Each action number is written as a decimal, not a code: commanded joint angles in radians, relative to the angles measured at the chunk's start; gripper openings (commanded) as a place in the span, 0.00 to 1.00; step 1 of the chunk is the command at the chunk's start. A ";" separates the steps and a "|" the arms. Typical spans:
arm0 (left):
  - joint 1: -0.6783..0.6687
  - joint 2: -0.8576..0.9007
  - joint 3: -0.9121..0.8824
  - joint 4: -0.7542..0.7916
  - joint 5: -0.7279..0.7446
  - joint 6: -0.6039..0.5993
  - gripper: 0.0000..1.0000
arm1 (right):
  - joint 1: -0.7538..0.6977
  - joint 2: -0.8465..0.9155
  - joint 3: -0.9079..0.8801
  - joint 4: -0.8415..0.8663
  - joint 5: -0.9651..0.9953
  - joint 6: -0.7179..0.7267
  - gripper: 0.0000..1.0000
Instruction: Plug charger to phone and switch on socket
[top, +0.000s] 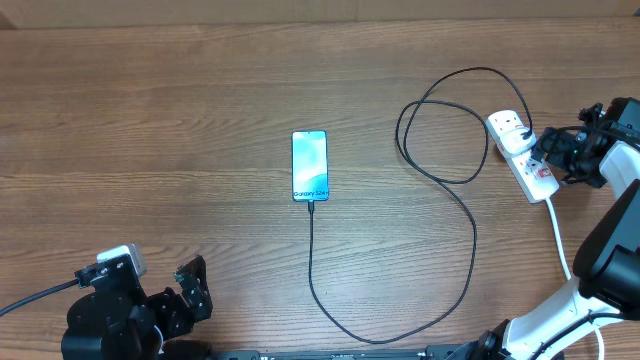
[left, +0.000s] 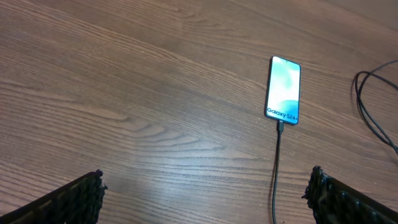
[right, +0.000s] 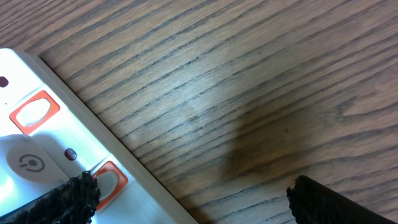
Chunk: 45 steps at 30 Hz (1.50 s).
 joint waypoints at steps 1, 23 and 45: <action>-0.006 -0.006 -0.005 0.002 -0.016 -0.014 0.99 | 0.017 0.036 -0.012 -0.029 -0.022 -0.025 0.99; -0.006 -0.006 -0.005 0.002 -0.016 -0.014 1.00 | 0.017 -0.067 0.116 -0.128 0.103 0.080 1.00; -0.006 -0.006 -0.005 0.002 -0.016 -0.014 1.00 | 0.029 -0.568 0.135 -0.458 -0.030 0.161 0.99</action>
